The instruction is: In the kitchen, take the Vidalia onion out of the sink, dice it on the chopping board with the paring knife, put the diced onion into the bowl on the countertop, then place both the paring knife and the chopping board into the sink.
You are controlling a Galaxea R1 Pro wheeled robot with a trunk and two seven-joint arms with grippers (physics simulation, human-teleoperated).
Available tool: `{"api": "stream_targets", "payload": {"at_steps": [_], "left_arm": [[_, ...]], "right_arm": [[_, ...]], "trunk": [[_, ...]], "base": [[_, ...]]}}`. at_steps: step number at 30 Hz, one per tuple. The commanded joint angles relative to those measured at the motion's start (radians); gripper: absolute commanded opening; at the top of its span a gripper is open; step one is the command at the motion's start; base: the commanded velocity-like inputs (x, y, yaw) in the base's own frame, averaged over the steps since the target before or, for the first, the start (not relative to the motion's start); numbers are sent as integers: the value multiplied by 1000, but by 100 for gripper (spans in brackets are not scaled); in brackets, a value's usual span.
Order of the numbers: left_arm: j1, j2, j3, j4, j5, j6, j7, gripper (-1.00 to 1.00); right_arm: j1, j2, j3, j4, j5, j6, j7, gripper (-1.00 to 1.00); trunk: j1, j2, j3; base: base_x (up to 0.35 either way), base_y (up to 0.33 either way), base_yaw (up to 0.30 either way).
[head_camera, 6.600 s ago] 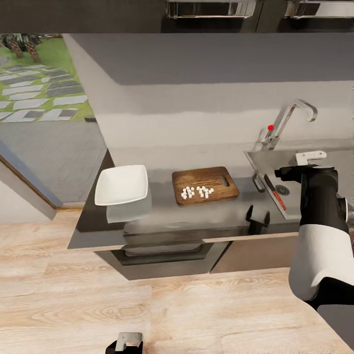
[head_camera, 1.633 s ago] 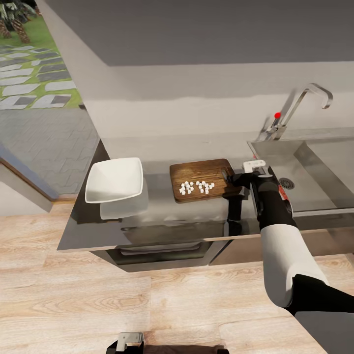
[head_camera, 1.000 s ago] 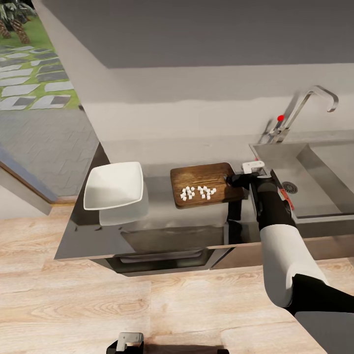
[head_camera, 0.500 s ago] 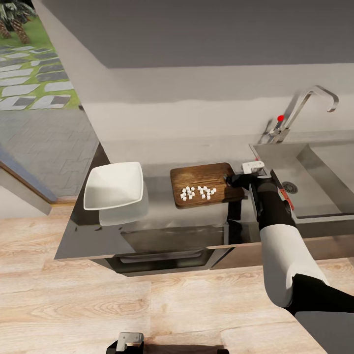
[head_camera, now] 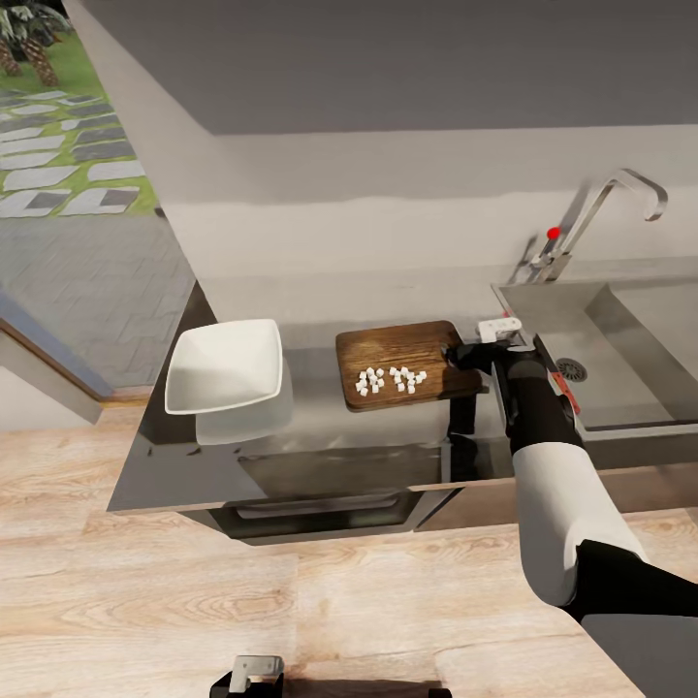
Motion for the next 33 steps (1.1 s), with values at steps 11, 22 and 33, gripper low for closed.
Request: {"api": "stream_targets", "payload": {"at_steps": [11,22,33], "left_arm": [[-2,0,-3,5,-2,-7,5,100],[-2,0,-3,4,-2,-7,5,100],[-2,0,-3,5,-2,-7,5,100]], "right_arm": [[-1,0,-4,17,33,6,-13,-100],[-1,0,-5,16,35,11,-19,-100],[-1,0,-4,16,36,14,-19,-100]], "trunk": [[1,-1,11],[1,-1,28],[1,-1,46]], "base": [[0,0,0],[0,0,0],[0,0,0]]}}
